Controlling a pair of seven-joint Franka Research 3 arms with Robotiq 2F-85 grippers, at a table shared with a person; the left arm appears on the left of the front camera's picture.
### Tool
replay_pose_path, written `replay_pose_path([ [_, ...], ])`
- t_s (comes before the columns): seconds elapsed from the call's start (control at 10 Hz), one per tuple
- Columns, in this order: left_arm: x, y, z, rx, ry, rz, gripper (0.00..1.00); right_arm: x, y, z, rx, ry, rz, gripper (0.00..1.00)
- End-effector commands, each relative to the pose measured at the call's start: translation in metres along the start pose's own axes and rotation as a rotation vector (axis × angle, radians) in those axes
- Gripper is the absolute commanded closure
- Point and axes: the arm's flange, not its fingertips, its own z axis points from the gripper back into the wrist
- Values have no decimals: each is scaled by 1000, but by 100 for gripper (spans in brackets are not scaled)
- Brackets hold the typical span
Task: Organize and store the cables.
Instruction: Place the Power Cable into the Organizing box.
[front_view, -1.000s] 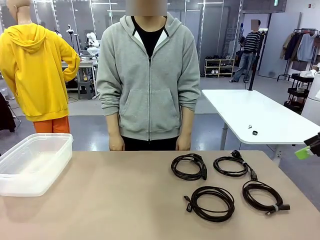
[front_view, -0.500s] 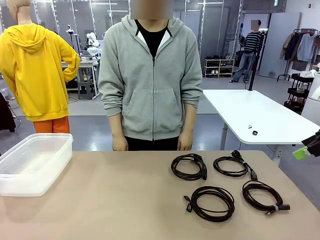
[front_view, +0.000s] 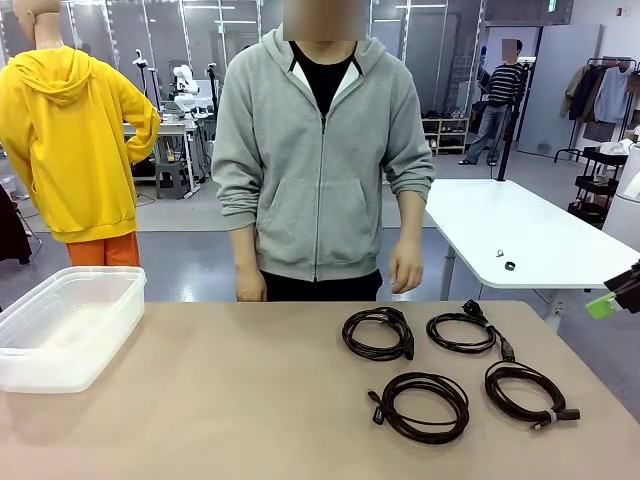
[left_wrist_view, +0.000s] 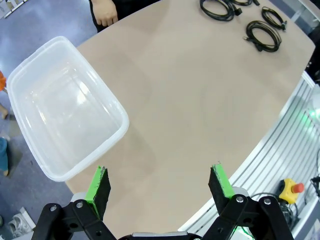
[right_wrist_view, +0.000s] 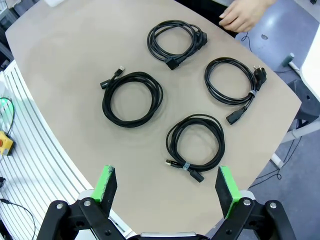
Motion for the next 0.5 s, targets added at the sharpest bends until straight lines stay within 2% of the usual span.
replay_pose_path([
  [0.0, 1, 1, -1, -6, -10, -5, 0, -1, -1, 0, 10, -7, 14, 0],
  [0.4, 1, 1, -1, -6, -10, -5, 0, -1, -1, 0, 10, -7, 14, 0],
])
